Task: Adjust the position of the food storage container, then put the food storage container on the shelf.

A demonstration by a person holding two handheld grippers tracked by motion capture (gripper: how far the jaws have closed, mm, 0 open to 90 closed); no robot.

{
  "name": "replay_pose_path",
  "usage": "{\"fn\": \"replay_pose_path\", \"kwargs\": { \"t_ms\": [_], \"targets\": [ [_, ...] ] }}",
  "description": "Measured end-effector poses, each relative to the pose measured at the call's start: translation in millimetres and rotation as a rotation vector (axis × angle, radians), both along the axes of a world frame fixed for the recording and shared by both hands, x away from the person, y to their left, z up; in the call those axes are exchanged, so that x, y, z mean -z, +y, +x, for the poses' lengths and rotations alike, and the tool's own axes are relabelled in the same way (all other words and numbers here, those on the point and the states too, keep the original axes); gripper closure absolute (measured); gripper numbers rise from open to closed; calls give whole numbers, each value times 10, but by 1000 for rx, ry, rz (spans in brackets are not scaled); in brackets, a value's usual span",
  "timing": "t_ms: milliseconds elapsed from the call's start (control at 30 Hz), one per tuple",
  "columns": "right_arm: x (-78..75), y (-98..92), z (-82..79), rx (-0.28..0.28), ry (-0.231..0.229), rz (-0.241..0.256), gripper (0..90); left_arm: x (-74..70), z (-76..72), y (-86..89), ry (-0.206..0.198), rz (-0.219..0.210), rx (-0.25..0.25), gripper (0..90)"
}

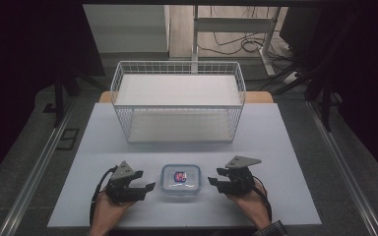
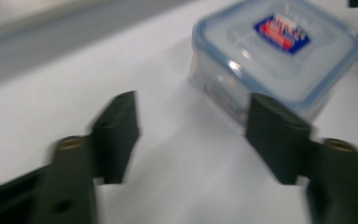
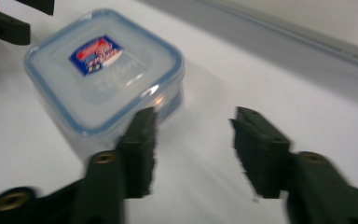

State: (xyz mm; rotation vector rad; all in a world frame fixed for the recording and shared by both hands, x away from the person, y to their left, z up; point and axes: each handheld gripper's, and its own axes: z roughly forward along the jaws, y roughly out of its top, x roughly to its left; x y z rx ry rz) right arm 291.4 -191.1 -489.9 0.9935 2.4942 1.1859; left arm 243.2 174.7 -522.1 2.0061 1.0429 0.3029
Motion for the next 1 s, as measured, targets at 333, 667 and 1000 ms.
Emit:
{"fn": "replay_pose_path", "kwargs": {
  "t_ms": [333,667,1000],
  "targets": [
    [28,23,-34,-8,-17,39,87,-27,21,-4,-5,-75,18,46],
    [21,234,-25,-9,6,8,2,-99,149,-215,3,-67,73,40],
    [63,455,133,-21,95,30,40,-30,408,-415,86,-100,123,49]
  ]
}}
